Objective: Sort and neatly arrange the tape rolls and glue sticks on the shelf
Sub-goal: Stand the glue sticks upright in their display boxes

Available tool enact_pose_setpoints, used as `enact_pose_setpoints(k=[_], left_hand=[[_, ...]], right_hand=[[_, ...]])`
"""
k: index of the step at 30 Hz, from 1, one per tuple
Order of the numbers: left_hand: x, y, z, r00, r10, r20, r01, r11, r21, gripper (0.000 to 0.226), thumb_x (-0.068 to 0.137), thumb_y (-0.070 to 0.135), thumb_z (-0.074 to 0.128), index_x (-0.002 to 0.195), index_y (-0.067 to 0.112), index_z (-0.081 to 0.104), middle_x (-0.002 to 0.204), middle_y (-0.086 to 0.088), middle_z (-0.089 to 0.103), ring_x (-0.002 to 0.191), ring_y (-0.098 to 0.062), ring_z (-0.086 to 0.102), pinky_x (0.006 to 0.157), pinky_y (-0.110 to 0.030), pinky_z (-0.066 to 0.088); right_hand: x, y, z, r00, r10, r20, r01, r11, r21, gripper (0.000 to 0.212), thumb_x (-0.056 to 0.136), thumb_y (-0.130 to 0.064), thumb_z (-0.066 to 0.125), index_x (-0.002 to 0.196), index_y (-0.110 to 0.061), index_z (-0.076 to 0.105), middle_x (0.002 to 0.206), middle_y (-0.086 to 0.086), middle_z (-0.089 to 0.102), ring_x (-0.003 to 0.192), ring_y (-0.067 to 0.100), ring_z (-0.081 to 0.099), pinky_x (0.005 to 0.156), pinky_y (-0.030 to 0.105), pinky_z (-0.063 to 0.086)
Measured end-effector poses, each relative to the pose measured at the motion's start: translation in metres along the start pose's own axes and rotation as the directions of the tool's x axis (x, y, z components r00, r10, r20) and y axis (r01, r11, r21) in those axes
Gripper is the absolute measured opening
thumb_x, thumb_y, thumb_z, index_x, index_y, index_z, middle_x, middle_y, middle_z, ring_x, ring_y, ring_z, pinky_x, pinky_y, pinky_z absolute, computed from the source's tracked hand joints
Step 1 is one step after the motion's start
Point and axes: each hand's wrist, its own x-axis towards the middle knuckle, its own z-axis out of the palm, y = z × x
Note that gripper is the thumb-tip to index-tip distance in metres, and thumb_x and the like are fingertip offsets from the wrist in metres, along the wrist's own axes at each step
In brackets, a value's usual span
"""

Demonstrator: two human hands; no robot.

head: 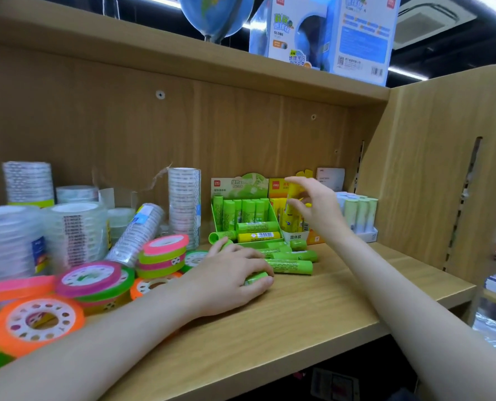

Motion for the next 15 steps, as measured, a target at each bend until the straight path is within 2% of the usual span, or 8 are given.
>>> enact_pose_setpoints(k=[2,4,8,11,15], left_hand=[[0.000,0.000,0.000,1.000,0.007,-0.002,-0.007,1.000,-0.002,0.038,0.097,0.049,0.028,0.128,0.038,0.048,0.144,0.013,0.036,0.136,-0.008,0.022,0.116,-0.039,-0.006],[0.000,0.000,0.000,1.000,0.010,-0.006,-0.010,1.000,-0.007,0.038,0.097,0.048,0.028,0.128,0.038,0.048,0.144,0.012,0.036,0.136,-0.008,0.022,0.115,-0.038,-0.007],[0.001,-0.001,0.000,1.000,0.012,-0.006,-0.012,1.000,-0.011,0.038,0.097,0.048,0.029,0.128,0.038,0.047,0.144,0.012,0.036,0.136,-0.008,0.022,0.115,-0.037,-0.007],[0.001,-0.002,0.000,1.000,0.013,-0.007,-0.013,1.000,-0.013,0.037,0.097,0.048,0.028,0.128,0.038,0.048,0.142,0.012,0.038,0.136,-0.009,0.023,0.116,-0.038,-0.007],[0.002,-0.002,0.001,1.000,0.010,-0.010,-0.011,1.000,-0.019,0.037,0.097,0.048,0.029,0.127,0.039,0.049,0.141,0.013,0.039,0.135,-0.008,0.024,0.115,-0.036,-0.006]], right_hand=[[0.008,0.002,0.009,0.995,-0.050,0.081,0.060,0.991,-0.121,0.042,0.086,-0.009,0.063,0.128,-0.014,0.055,0.108,0.008,0.057,0.081,0.019,0.055,0.083,0.032,0.047],[0.013,0.003,0.017,0.990,-0.046,0.133,0.068,0.983,-0.168,0.044,0.087,-0.011,0.062,0.130,-0.013,0.051,0.111,0.009,0.055,0.090,0.022,0.056,0.083,0.031,0.043],[0.016,0.005,0.025,0.989,0.008,0.150,0.036,0.956,-0.290,0.033,0.088,-0.021,0.061,0.117,-0.010,0.049,0.099,0.005,0.055,0.099,0.024,0.047,0.079,0.033,0.035],[0.015,0.010,0.028,0.987,0.042,0.156,0.019,0.929,-0.369,0.024,0.088,-0.026,0.061,0.105,-0.010,0.055,0.109,0.005,0.060,0.112,0.027,0.040,0.090,0.039,0.032],[0.020,0.009,0.026,0.974,0.119,0.190,-0.029,0.906,-0.421,0.024,0.093,-0.027,0.053,0.112,-0.013,0.059,0.128,0.005,0.049,0.123,0.026,0.033,0.097,0.043,0.031]])
